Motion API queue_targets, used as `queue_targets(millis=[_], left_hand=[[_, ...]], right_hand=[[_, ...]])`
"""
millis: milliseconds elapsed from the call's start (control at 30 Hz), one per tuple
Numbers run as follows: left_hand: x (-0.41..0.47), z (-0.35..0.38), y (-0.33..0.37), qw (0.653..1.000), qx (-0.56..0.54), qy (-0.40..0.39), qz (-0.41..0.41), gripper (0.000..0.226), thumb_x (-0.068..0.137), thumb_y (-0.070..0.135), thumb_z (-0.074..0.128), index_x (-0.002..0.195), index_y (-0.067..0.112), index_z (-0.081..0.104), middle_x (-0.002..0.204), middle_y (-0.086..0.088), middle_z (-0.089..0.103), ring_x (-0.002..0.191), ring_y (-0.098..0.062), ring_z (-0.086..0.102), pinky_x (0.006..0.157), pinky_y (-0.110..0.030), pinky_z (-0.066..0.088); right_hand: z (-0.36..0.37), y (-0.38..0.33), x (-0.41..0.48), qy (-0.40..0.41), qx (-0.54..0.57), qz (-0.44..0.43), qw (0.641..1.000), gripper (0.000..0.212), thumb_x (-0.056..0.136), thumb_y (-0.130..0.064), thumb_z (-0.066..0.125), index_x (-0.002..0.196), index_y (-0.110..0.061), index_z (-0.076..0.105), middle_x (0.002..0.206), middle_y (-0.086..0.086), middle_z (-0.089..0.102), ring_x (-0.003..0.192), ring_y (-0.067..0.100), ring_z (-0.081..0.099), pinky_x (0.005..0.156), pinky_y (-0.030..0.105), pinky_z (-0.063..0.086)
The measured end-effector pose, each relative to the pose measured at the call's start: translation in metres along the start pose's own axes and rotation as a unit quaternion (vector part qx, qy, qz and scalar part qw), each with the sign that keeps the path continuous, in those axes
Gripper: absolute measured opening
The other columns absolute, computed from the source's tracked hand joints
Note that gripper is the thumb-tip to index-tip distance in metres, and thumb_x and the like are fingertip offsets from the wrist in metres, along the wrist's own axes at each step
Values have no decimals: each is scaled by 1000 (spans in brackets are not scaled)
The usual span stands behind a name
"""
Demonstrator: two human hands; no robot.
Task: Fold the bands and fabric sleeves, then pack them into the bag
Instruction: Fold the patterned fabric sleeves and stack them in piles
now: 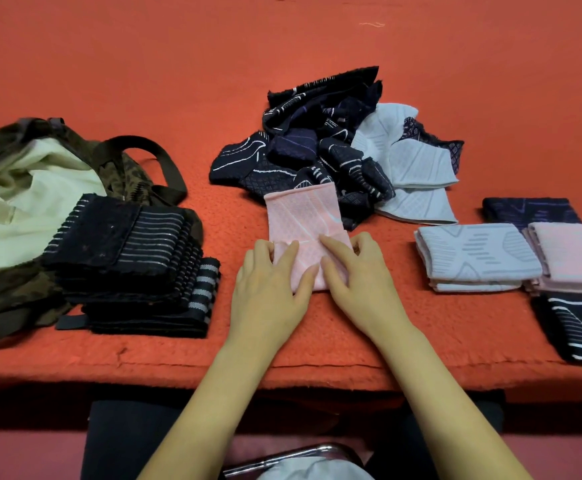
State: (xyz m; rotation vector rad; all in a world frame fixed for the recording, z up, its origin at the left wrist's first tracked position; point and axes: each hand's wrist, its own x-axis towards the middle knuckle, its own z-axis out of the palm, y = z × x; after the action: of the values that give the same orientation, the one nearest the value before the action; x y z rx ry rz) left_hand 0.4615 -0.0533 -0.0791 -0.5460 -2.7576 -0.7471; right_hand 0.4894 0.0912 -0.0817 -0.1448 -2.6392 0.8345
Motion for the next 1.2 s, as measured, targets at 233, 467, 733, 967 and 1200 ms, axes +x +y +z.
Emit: queue_targets(millis=[233,467,733,967,1200], left_hand=[[-1,4,-1,997,71,25,10,55,84,53,38,121,21,62,98,-7,52,85,-27,53,69,-37,47],[-9,-1,-15,995,91,34,-6,50,89,50,35,126,28,59,97,-7,48,82,-26,44,69,-38,42],[-9,-8,-20,999,-39,25,-5,39,89,32,40,119,20,62,111,-7,47,94,-25,41,83,-42,40],[-12,-10,-15,994,-71,-36,80,40,84,43,44,116,26,62,125,3,48,121,-17,37,103,-34,27],[-8,-9,-17,992,-94,-47,70,50,75,38,38,118,24,60,124,5,48,121,-15,36,106,-33,30]], right_hand=[[-8,6,-1,-34,-150,-19,988,60,83,-61,28,134,-37,50,105,4,42,94,22,39,80,36,35],[-12,13,-5,0,-130,-26,991,50,91,-45,29,130,-28,56,102,6,45,89,24,42,74,34,30],[-11,13,-7,26,-71,-35,997,43,92,-36,38,118,-14,64,109,10,49,94,26,44,81,42,43],[-10,15,-9,13,-3,-136,991,29,91,-20,46,102,-7,68,118,10,61,116,24,52,102,31,38],[-17,7,-11,-61,15,-107,992,46,70,-24,45,110,-9,62,129,4,52,127,18,43,111,42,30]])
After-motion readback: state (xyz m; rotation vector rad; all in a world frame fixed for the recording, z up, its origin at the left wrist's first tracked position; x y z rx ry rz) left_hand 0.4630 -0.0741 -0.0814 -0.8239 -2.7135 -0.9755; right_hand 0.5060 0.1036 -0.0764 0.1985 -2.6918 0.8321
